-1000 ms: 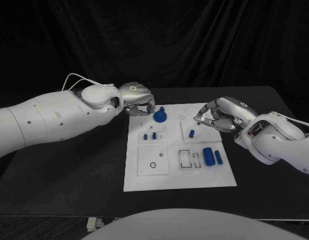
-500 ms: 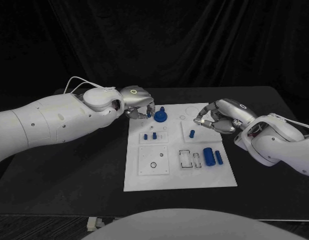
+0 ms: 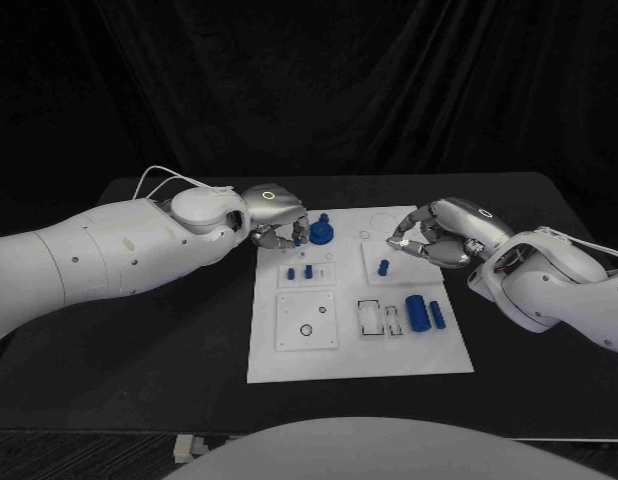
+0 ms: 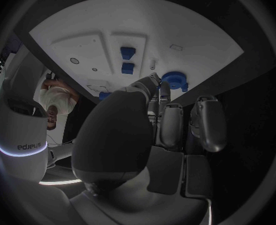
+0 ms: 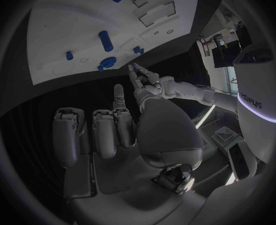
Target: Assemble the parts on the task board
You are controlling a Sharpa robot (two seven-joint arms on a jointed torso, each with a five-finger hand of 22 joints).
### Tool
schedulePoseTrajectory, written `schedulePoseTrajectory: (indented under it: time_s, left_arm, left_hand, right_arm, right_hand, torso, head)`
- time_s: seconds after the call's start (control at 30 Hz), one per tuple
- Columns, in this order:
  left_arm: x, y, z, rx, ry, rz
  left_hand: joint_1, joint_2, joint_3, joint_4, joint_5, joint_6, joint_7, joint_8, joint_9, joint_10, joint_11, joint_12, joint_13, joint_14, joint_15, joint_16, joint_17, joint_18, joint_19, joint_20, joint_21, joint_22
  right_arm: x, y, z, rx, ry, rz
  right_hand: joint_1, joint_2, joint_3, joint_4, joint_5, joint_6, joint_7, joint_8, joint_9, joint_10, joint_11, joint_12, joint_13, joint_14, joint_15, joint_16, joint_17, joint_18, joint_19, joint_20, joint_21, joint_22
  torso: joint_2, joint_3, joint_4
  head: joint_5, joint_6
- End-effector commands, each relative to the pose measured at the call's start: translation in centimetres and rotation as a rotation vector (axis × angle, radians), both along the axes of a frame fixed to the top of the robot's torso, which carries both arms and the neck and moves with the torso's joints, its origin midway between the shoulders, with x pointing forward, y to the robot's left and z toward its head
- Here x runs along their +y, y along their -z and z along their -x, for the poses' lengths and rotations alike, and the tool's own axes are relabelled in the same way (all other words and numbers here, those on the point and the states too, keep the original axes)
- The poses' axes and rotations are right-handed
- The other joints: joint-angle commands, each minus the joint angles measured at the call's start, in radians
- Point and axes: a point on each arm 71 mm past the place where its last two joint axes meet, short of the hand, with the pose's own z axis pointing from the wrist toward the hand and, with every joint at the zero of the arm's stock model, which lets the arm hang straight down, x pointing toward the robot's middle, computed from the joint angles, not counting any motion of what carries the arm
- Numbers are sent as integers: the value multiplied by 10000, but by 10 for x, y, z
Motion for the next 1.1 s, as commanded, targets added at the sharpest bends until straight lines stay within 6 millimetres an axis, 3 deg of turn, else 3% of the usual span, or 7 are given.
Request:
schedulePoseTrajectory:
  time_s: [0.03, 0.43, 1.1]
  left_arm:
    - [-3, 5, 1, 159, 23, -53]
    - [-4, 19, 1, 369, -44, -138]
    - [-10, 21, 1, 429, 32, -162]
  left_hand:
    - [13, -37, 84, 1, 58, -61, -12, -33, -3, 60, 14, -54, 10, -23, -32, -71, -26, 183, -53, -22, -25, 1674]
    - [51, -61, 108, -32, 108, -109, 3, -69, -10, 87, 37, -61, 12, -37, -22, -87, -53, 182, -56, -18, -34, 1675]
    - [61, -63, 136, -42, 147, -148, 8, -99, -16, 46, 55, -105, -2, -75, -9, -146, -156, 196, -87, -11, -121, 1656]
  right_arm:
    - [0, 2, 0, 71, 96, 41]
    - [-3, 2, 1, 77, 141, 46]
    - [-2, 3, 1, 197, 148, 110]
  right_hand:
    - [126, -11, -12, -63, 32, -16, 16, -51, -13, 112, -43, -53, 394, 781, -45, -33, 1236, 28, 756, -49, -51, 2389]
    - [138, -9, -8, -64, 34, -11, 16, -50, -14, 110, -43, -58, 389, 780, -45, -35, 1233, 27, 757, -48, -47, 2391]
    - [150, -1, -4, -57, 33, 1, 16, -45, -13, 104, -42, -71, 377, 778, -45, -41, 1223, 29, 753, -48, -56, 2388]
  torso:
    - [1, 1, 3]
    - [1, 2, 1]
    - [4, 1, 2]
  head:
    - [47, 0]
    - [10, 0]
    - [-7, 0]
